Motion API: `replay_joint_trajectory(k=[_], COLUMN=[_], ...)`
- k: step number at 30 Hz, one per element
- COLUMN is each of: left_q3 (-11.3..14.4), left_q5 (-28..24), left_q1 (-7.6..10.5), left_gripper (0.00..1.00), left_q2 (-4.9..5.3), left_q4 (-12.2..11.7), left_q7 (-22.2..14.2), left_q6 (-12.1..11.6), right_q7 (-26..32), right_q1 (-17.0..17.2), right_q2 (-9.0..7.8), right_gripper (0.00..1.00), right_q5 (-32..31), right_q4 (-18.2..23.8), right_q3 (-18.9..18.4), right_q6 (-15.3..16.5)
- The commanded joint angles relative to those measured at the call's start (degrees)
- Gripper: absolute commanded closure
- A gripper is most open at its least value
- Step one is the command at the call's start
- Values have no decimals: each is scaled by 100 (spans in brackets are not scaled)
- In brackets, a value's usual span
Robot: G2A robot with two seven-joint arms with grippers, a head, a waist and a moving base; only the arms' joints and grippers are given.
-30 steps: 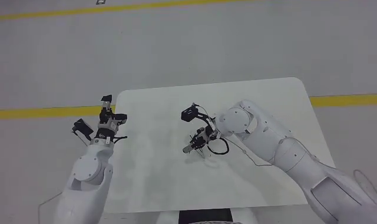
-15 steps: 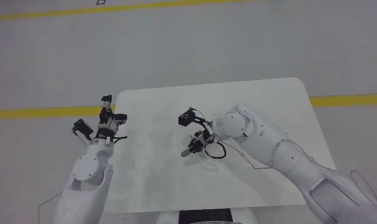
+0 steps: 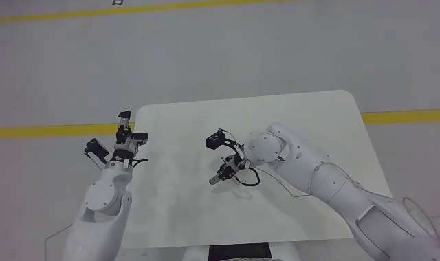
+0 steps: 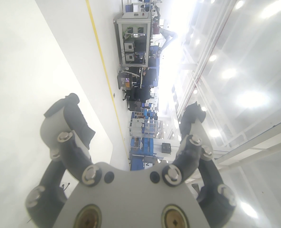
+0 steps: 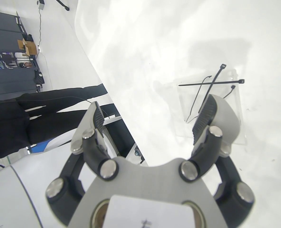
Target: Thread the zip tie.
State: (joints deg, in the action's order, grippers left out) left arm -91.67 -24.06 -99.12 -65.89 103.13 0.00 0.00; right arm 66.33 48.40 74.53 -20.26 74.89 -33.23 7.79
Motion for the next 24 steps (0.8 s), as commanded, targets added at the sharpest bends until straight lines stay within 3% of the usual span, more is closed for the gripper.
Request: replay_joint_trajectory(k=[1,10,24], left_q3=[0,0,0], left_q5=[0,0,0], left_q1=[0,0,0], left_gripper=[0,0,0], left_q2=[0,0,0], left_q4=[0,0,0], left_q7=[0,0,0], left_q6=[0,0,0], right_q7=[0,-74,-242], right_q1=[0,-8,86], right_q2=[0,75,81], right_gripper=[0,0,0], right_q5=[0,-520,-543], right_q4=[0,-103,-145], right_q3=[0,227,217], right_q6=[0,-474,-405])
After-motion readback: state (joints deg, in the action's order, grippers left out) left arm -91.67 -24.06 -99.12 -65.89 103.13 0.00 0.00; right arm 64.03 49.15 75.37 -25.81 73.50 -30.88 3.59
